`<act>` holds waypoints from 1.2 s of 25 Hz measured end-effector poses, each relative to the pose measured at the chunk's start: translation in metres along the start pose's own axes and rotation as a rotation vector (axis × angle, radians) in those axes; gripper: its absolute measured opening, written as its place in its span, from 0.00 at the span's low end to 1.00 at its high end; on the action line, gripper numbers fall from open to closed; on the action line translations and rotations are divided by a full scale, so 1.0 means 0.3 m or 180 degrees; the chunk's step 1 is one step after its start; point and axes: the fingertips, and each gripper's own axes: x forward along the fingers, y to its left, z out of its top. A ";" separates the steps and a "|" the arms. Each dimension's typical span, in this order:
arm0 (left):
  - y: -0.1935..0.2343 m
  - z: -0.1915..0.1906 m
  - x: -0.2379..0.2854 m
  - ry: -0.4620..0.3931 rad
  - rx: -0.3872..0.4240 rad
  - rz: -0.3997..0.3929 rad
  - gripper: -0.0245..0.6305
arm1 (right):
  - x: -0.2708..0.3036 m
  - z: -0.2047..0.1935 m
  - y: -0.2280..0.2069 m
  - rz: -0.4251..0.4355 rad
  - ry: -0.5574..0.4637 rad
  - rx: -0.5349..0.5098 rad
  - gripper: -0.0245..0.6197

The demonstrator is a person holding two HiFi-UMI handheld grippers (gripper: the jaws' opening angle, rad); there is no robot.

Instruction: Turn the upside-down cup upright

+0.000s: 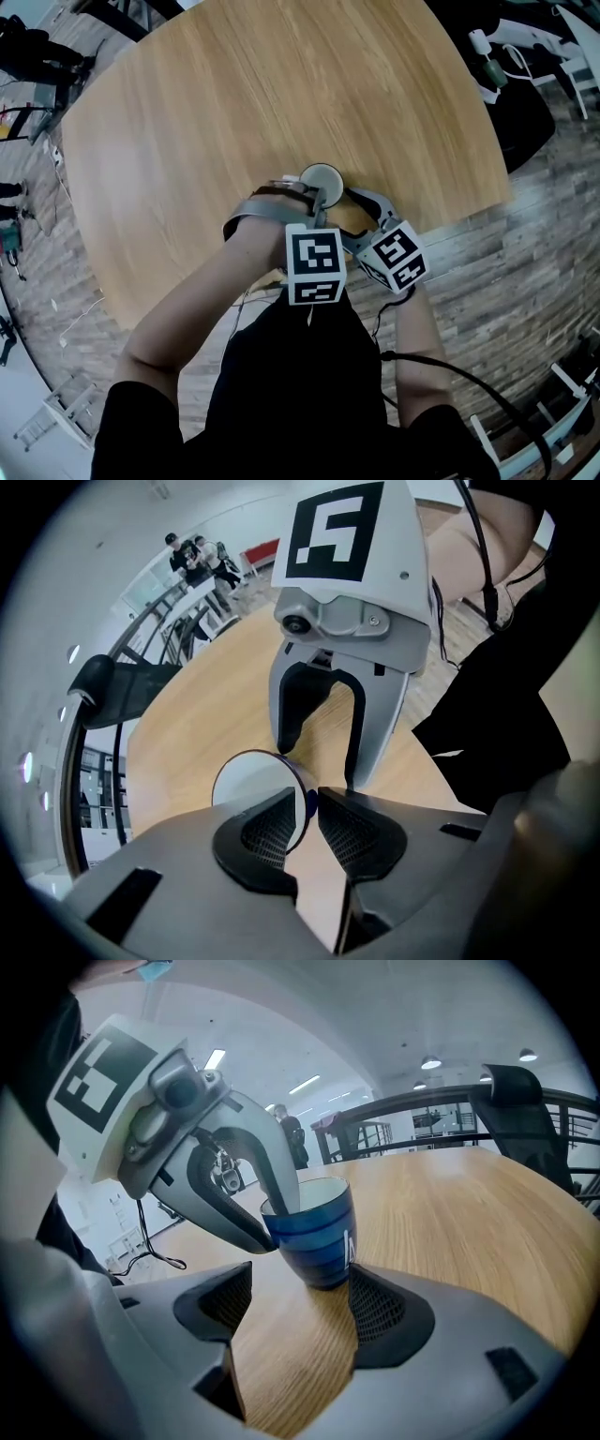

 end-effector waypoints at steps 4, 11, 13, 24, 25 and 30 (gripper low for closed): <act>0.014 0.015 -0.042 -0.0144 -0.0062 0.0111 0.16 | -0.007 -0.008 -0.007 -0.0046 0.0045 0.0014 0.50; 0.119 0.019 -0.268 -0.1148 -0.0935 0.0846 0.05 | -0.163 0.109 -0.014 -0.0458 -0.0340 0.0085 0.48; 0.135 0.017 -0.344 -0.1550 -0.1293 0.1069 0.05 | -0.248 0.188 -0.013 -0.0821 -0.0620 0.0097 0.13; 0.120 -0.090 -0.716 -0.3244 -0.3332 0.2176 0.05 | -0.409 0.566 0.284 -0.1593 -0.1365 -0.0447 0.06; 0.106 -0.096 -0.743 -0.3339 -0.3434 0.2216 0.05 | -0.415 0.580 0.314 -0.1603 -0.1379 -0.0467 0.06; 0.077 -0.130 -0.861 -0.3580 -0.3612 0.2457 0.05 | -0.428 0.634 0.380 -0.1573 -0.1447 -0.0496 0.06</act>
